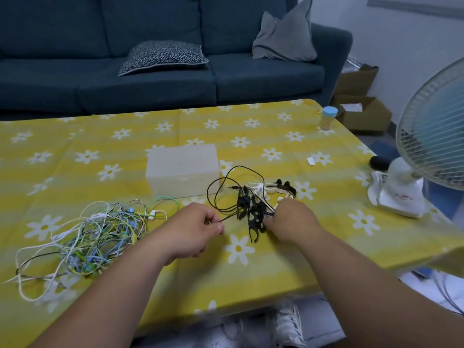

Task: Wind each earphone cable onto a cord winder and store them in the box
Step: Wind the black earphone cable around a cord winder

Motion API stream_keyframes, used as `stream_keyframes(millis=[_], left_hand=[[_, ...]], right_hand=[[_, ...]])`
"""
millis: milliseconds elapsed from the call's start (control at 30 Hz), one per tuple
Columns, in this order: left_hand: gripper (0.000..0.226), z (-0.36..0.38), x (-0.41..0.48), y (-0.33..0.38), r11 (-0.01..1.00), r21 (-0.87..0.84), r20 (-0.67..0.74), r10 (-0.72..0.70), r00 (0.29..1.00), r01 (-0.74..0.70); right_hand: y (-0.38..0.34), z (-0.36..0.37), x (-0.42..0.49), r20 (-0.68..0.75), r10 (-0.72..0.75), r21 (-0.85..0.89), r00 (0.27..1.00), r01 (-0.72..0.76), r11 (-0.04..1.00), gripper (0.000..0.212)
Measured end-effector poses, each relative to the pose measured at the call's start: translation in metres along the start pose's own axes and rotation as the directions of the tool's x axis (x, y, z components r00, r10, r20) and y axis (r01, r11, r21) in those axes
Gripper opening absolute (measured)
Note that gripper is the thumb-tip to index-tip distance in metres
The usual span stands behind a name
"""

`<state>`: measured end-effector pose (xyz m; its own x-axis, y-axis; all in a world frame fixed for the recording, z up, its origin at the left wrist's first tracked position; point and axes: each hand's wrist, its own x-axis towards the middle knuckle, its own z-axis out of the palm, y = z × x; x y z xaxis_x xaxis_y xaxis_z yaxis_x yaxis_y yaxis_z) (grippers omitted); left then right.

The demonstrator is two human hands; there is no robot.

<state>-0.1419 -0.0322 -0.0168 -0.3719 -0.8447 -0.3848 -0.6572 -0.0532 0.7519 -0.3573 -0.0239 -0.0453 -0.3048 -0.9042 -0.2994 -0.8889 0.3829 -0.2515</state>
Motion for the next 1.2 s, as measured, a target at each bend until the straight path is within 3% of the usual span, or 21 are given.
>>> stream_keyframes(millis=[167, 300, 433, 500, 600, 700, 833, 900, 967, 1033, 1100, 1200], left_hand=[[0.017, 0.001, 0.001, 0.001, 1.0, 0.019, 0.038, -0.021, 0.999, 0.021], [0.016, -0.005, 0.0, -0.003, 0.997, 0.054, 0.033, -0.058, 0.998, 0.057], [0.016, -0.011, -0.001, -0.007, 0.998, 0.047, -0.022, -0.037, 0.999, 0.038], [0.017, -0.013, -0.002, -0.005, 1.0, 0.013, -0.084, 0.011, 0.996, -0.01], [0.02, -0.016, -0.004, -0.003, 0.996, -0.068, -0.172, 0.05, 0.984, -0.062], [0.032, -0.02, -0.005, -0.003, 0.992, -0.103, -0.175, 0.049, 0.983, -0.068], [0.042, -0.022, -0.011, 0.0, 0.957, -0.287, -0.038, 0.036, 0.999, -0.045], [0.038, -0.023, -0.014, 0.0, 0.939, -0.343, 0.047, 0.041, 0.998, -0.023], [0.031, -0.024, -0.015, -0.004, 0.964, -0.266, 0.092, 0.03, 0.995, -0.005], [0.02, -0.023, -0.013, -0.005, 0.979, -0.203, 0.012, -0.007, 1.0, 0.01], [0.015, -0.027, -0.011, -0.004, 0.92, -0.391, -0.134, -0.074, 0.988, 0.016], [0.026, -0.041, -0.01, 0.001, 0.593, -0.805, -0.107, -0.186, 0.977, 0.025]], right_hand=[[-0.007, 0.002, 0.001, -0.052, 0.068, 0.029, 0.996, -0.067, 0.997, 0.01], [-0.011, -0.012, -0.002, -0.043, 0.121, 0.014, 0.992, -0.12, 0.993, 0.024], [-0.014, -0.047, -0.012, -0.132, 0.133, 0.047, 0.982, -0.128, 0.991, 0.02], [-0.016, -0.061, -0.017, -0.161, 0.097, 0.045, 0.982, -0.091, 0.995, 0.024], [-0.021, -0.068, -0.025, -0.079, 0.039, 0.073, 0.996, -0.033, 0.997, 0.029], [-0.029, -0.069, -0.029, -0.015, -0.019, 0.265, 1.0, 0.023, 0.964, 0.027], [-0.047, -0.056, -0.024, -0.127, -0.086, 0.32, 0.988, 0.123, 0.939, 0.026], [-0.057, -0.048, -0.022, -0.176, -0.121, 0.436, 0.977, 0.188, 0.88, 0.028], [-0.066, -0.044, -0.021, -0.226, -0.168, 0.533, 0.96, 0.266, 0.803, 0.03], [-0.074, -0.044, -0.023, -0.271, -0.227, 0.576, 0.936, 0.346, 0.741, 0.025], [-0.083, -0.043, -0.027, -0.31, -0.281, 0.56, 0.908, 0.414, 0.717, 0.02], [-0.094, -0.037, -0.034, -0.32, -0.367, 0.469, 0.874, 0.482, 0.74, 0.015]])
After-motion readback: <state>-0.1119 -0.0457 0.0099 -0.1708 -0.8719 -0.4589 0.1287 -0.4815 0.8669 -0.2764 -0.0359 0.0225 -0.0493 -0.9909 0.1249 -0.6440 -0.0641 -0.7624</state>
